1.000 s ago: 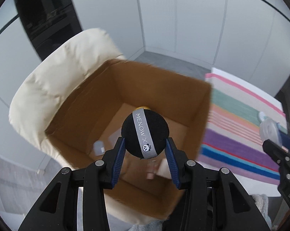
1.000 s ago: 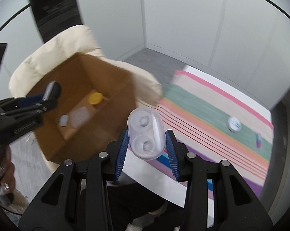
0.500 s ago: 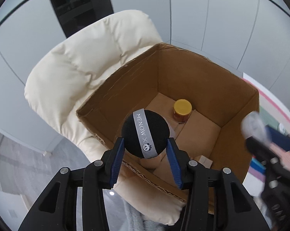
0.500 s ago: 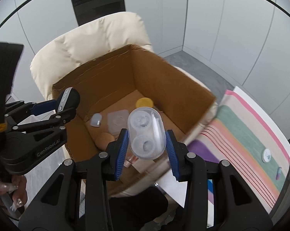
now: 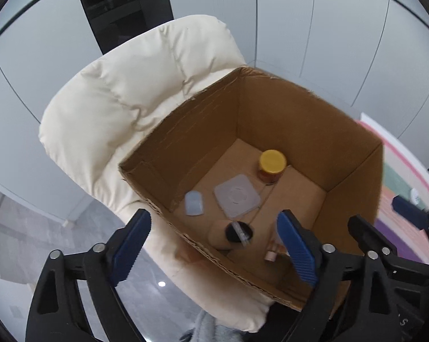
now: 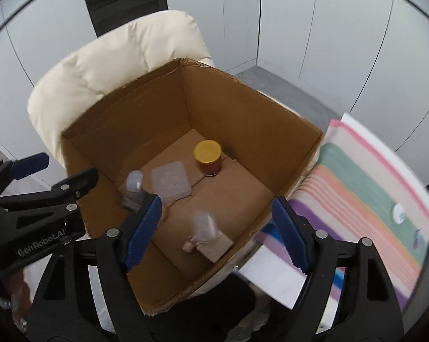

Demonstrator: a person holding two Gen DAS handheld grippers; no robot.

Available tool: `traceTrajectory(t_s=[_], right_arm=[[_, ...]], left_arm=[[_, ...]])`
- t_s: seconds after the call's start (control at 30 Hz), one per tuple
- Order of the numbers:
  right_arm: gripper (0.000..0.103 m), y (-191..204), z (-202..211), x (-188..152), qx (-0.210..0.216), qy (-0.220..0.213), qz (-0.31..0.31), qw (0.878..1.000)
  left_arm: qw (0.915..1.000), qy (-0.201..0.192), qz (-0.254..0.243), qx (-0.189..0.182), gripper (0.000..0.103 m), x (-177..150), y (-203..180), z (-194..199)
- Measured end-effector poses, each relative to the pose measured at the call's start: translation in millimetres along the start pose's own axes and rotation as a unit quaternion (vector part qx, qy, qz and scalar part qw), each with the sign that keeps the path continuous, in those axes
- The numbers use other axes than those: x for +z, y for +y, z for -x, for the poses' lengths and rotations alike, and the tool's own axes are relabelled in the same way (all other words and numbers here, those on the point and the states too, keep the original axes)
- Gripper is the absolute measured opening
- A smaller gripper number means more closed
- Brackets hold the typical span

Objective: Organize objects
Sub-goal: 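Open the left tool over the box while the right tool releases the clear case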

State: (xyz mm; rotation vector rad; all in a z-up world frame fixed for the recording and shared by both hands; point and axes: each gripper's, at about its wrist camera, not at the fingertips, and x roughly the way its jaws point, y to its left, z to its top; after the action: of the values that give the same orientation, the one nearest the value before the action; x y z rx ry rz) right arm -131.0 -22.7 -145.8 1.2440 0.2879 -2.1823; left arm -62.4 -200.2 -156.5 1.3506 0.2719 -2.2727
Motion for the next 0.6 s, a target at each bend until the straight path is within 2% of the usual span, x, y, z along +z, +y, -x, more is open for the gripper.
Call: traceTrajectory(t_s=[0.23, 0.47, 0.6], right_arm=[[0.082, -8, 3, -13, -0.029, 0.007, 0.007, 1.000], [0.082, -23, 11, -27, -0.044, -0.002, -0.012, 0.999], [0.082, -40, 16, -33, -0.048, -0.002, -0.032, 0.998]], left_arm=[[0.9991, -0.020, -0.038, -0.003, 0.091, -6, -20, 13], [0.9984, -0.003, -0.048, -0.029, 0.091, -12, -36, 10], [0.9979, -0.009, -0.055, -0.033, 0.091, -11, -48, 12]])
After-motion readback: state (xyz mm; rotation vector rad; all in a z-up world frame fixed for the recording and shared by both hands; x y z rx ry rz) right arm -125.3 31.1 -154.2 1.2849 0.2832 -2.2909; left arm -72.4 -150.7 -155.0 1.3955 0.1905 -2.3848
